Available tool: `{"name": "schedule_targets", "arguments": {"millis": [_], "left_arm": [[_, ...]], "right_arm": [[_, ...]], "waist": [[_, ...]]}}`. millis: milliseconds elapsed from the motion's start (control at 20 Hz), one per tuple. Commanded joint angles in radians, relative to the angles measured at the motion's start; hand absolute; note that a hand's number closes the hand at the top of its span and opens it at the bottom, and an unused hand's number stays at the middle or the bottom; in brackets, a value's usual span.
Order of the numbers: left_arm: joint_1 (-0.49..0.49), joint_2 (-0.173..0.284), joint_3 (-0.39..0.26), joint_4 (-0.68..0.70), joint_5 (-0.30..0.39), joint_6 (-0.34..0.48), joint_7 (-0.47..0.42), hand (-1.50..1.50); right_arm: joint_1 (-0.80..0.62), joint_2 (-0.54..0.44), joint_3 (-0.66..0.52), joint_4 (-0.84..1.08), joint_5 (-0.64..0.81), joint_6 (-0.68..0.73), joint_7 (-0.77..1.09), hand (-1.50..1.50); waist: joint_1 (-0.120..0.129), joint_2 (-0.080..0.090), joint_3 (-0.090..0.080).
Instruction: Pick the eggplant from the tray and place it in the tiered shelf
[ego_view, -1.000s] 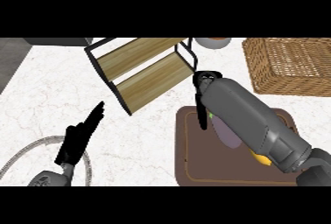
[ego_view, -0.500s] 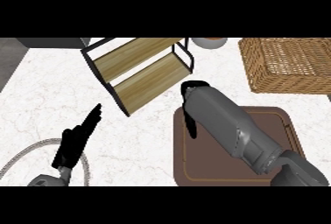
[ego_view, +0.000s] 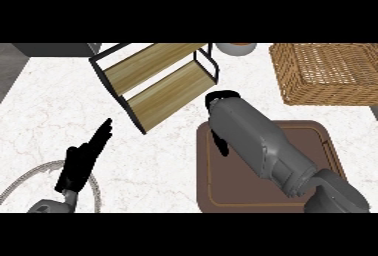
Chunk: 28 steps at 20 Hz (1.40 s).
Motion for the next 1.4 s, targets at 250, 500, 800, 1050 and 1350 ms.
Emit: {"name": "schedule_targets", "arguments": {"millis": [250, 500, 800, 1050, 1350], "left_arm": [[0.003, 0.008, 0.031, 0.001, -0.004, -0.036, -0.005, 0.0], [0.016, -0.03, 0.011, -0.024, -0.039, 0.0, 0.022, 0.0], [0.041, 0.001, 0.063, -0.028, -0.006, -0.061, -0.004, 0.0], [0.034, -0.048, 0.03, 0.001, -0.064, -0.033, -0.014, 0.0], [0.051, -0.059, 0.054, -0.028, -0.072, -0.032, -0.006, 0.0]], "right_arm": [[0.036, 0.003, 0.002, 0.018, 0.073, 0.056, 0.098, -1.5], [0.062, 0.007, -0.006, -0.003, 0.097, 0.089, 0.104, -1.5], [0.166, 0.004, -0.003, -0.059, 0.155, 0.061, 0.097, -1.5], [0.178, 0.023, -0.027, 0.01, 0.205, 0.029, 0.054, -1.5], [0.261, -0.053, -0.043, -0.095, 0.265, 0.055, -0.1, 1.5]], "waist": [[-0.001, 0.002, 0.0], [-0.004, -0.001, 0.0], [-0.008, -0.002, 0.0], [0.001, 0.003, 0.001], [-0.002, 0.001, 0.001]]}}
